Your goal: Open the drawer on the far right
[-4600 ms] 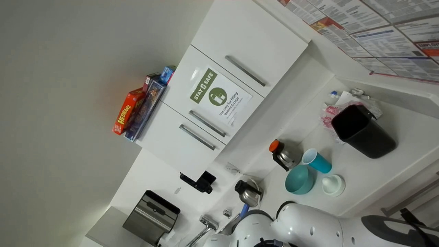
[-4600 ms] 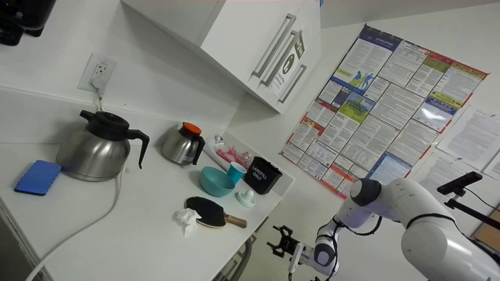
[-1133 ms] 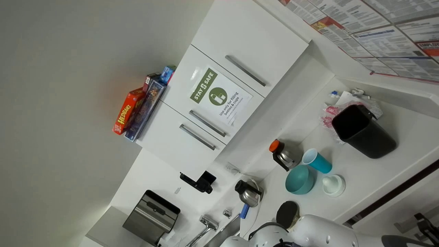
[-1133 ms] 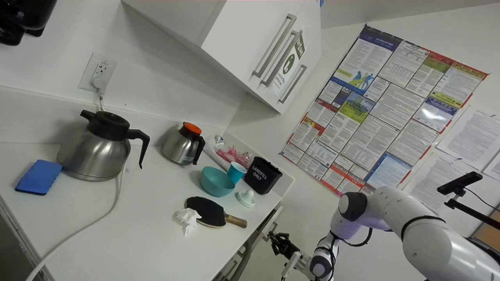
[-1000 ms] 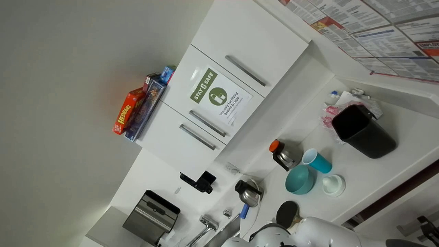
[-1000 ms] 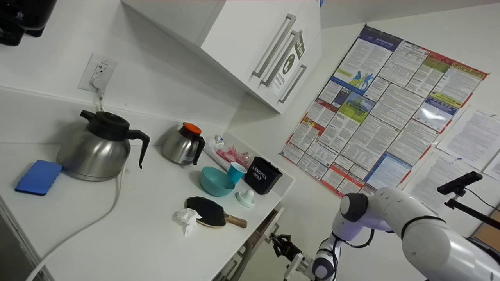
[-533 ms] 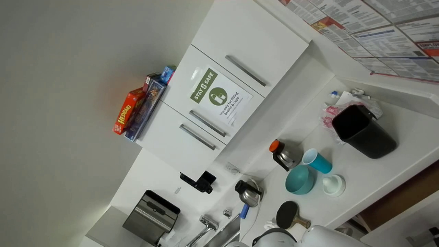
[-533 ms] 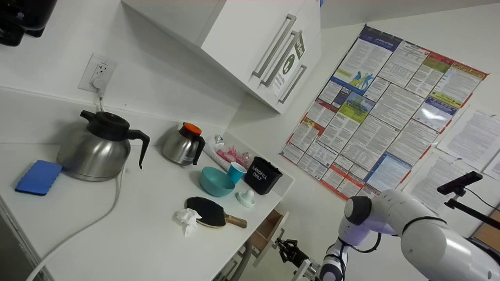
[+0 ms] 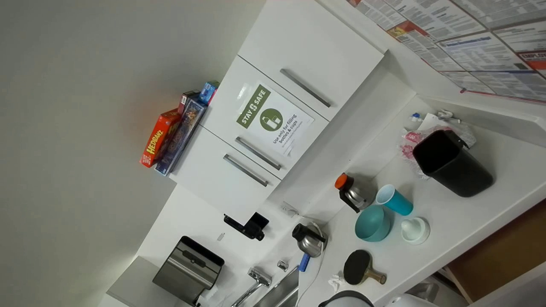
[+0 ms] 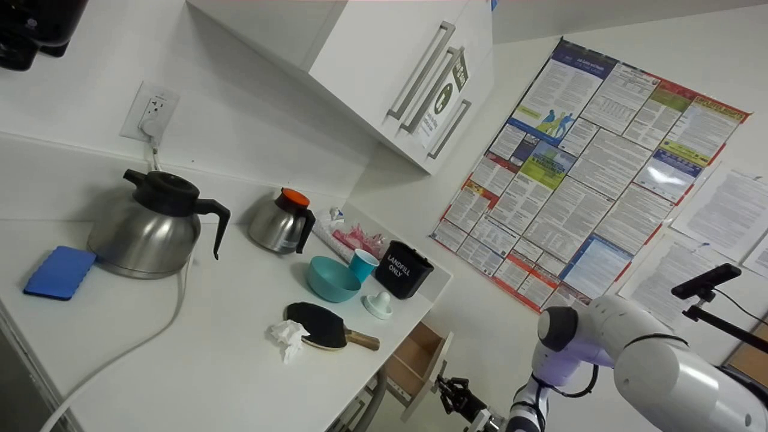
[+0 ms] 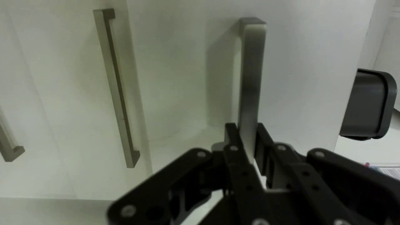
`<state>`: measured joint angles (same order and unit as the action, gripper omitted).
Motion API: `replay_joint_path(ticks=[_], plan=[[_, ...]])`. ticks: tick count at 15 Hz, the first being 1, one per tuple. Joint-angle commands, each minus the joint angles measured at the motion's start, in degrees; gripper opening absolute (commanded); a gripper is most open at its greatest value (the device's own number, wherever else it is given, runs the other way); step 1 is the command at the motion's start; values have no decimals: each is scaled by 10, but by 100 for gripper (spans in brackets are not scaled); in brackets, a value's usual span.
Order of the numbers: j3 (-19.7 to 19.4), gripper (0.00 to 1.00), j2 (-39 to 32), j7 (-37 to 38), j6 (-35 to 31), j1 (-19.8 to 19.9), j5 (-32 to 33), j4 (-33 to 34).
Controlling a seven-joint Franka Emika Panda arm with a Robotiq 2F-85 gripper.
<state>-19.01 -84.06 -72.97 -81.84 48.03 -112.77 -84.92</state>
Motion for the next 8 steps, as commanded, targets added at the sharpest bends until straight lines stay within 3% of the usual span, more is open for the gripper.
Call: replay_joint_path(ticks=[1,8], plan=[[-4,4,0,36,-23,36,-19,21],[-13,4,0,39,-21,71,3,25]])
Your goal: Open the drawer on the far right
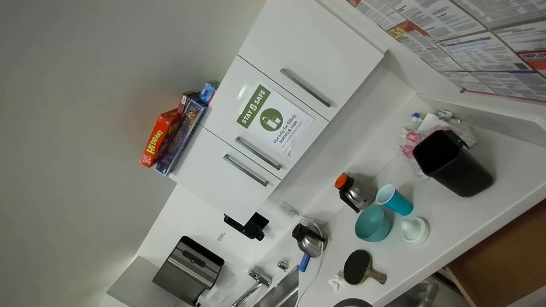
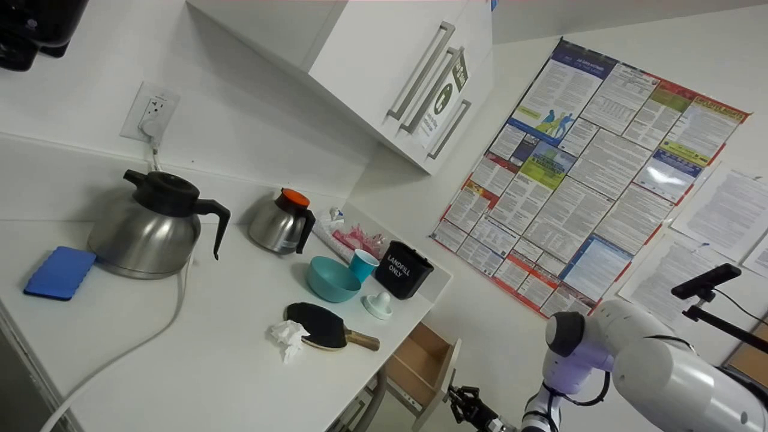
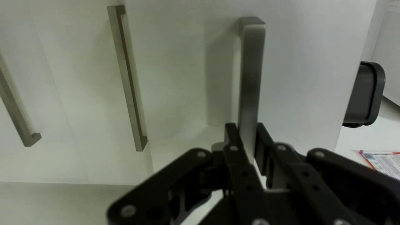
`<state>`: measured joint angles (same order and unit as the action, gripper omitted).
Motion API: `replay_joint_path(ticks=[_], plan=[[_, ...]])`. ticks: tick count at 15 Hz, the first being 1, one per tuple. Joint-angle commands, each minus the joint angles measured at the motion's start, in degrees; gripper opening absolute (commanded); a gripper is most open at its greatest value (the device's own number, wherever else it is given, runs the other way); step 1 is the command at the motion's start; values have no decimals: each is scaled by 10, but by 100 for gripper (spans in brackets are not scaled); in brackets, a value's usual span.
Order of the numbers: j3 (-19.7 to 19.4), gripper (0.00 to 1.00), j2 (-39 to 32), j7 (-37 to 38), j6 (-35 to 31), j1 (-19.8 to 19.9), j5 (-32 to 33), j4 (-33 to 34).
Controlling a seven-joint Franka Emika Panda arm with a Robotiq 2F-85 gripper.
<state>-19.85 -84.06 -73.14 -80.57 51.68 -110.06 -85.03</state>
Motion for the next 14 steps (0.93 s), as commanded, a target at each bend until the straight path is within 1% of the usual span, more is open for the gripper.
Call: replay_joint_path(ticks=[1,10,14], plan=[[-7,4,1,40,-33,40,-21,26],[-17,4,0,36,-35,96,0,34],[-15,4,0,35,-37,111,7,35]])
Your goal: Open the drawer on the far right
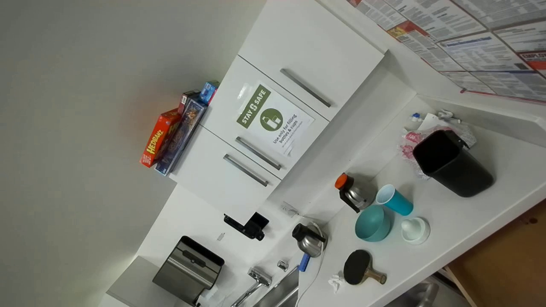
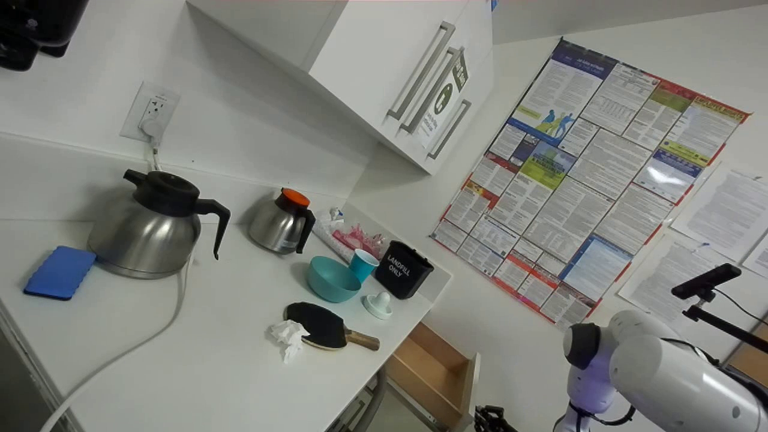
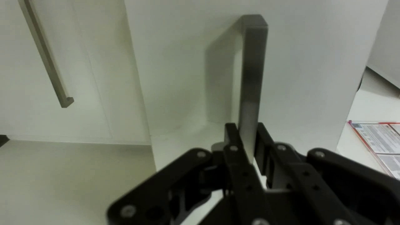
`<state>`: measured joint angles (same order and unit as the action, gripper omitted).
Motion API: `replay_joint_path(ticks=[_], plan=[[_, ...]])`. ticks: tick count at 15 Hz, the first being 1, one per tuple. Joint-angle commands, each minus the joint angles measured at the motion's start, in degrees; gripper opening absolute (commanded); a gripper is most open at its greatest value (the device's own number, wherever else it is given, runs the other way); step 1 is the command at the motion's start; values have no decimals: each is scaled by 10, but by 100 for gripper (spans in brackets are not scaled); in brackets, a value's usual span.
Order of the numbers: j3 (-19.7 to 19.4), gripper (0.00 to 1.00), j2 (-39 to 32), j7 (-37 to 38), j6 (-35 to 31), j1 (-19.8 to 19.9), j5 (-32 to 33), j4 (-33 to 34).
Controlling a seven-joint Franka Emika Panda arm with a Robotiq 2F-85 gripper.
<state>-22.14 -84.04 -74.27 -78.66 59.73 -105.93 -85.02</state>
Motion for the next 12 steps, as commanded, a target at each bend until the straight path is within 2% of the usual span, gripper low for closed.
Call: replay_joint_path(ticks=[1,3,4,6,9,12], plan=[[9,4,1,46,-55,32,-33,35],[11,4,3,42,-50,30,-27,32],[11,40,4,41,-48,28,-23,31],[12,47,9,45,-58,25,-32,31],[9,70,27,63,-87,20,-32,30],[-1,94,66,60,-86,6,1,-8]])
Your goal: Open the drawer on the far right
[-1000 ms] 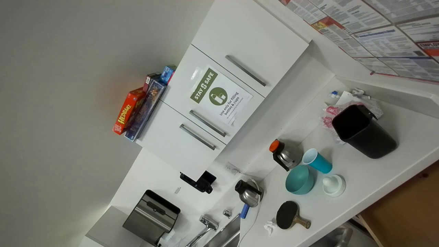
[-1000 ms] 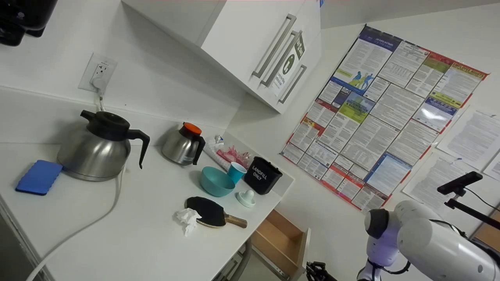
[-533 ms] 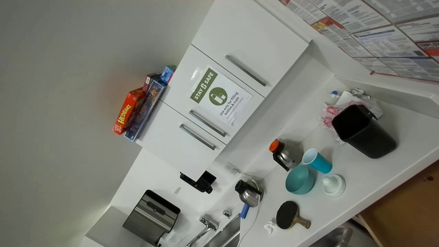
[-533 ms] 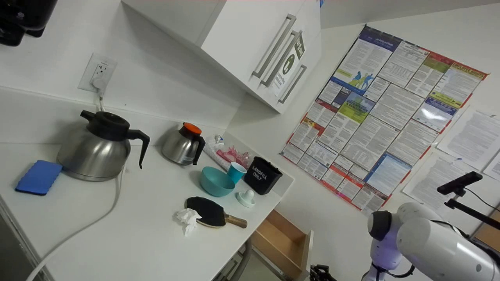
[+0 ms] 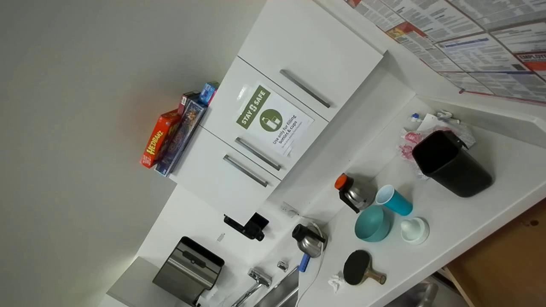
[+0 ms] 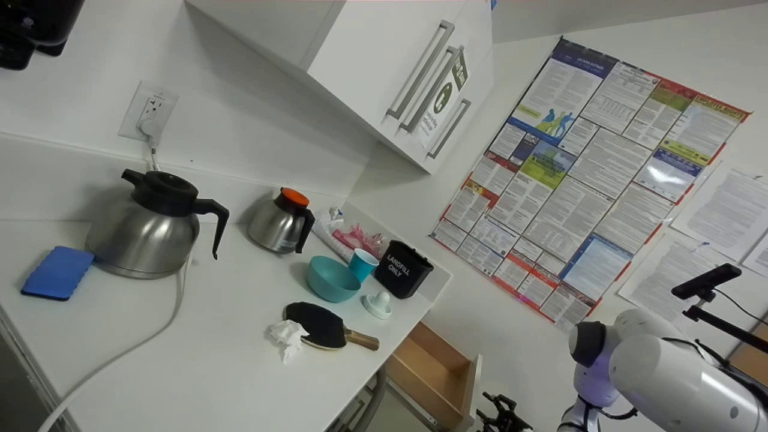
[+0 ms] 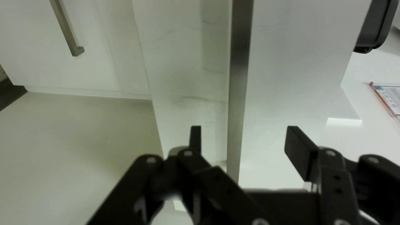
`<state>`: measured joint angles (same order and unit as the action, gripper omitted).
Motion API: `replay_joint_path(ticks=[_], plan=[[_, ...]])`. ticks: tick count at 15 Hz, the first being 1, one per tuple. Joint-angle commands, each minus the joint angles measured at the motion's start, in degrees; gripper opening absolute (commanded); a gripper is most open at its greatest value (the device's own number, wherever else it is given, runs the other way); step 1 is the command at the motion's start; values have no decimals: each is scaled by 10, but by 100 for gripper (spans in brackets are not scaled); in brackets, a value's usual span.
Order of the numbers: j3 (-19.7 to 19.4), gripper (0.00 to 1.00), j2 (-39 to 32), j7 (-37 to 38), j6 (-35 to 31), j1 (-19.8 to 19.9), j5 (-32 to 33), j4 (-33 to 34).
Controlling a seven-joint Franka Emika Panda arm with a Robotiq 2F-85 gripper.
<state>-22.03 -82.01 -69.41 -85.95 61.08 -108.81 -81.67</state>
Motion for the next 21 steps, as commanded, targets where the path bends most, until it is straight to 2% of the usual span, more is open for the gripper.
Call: replay_joint_path(ticks=[1,6,11,17,21], plan=[[-6,99,60,10,-17,-14,44,-56],[-40,100,167,-13,-59,-63,128,-181],[-85,100,297,-15,-129,-133,206,-308],[-133,100,467,9,-301,-254,282,-462],[-141,100,559,22,-423,-321,316,-528]])
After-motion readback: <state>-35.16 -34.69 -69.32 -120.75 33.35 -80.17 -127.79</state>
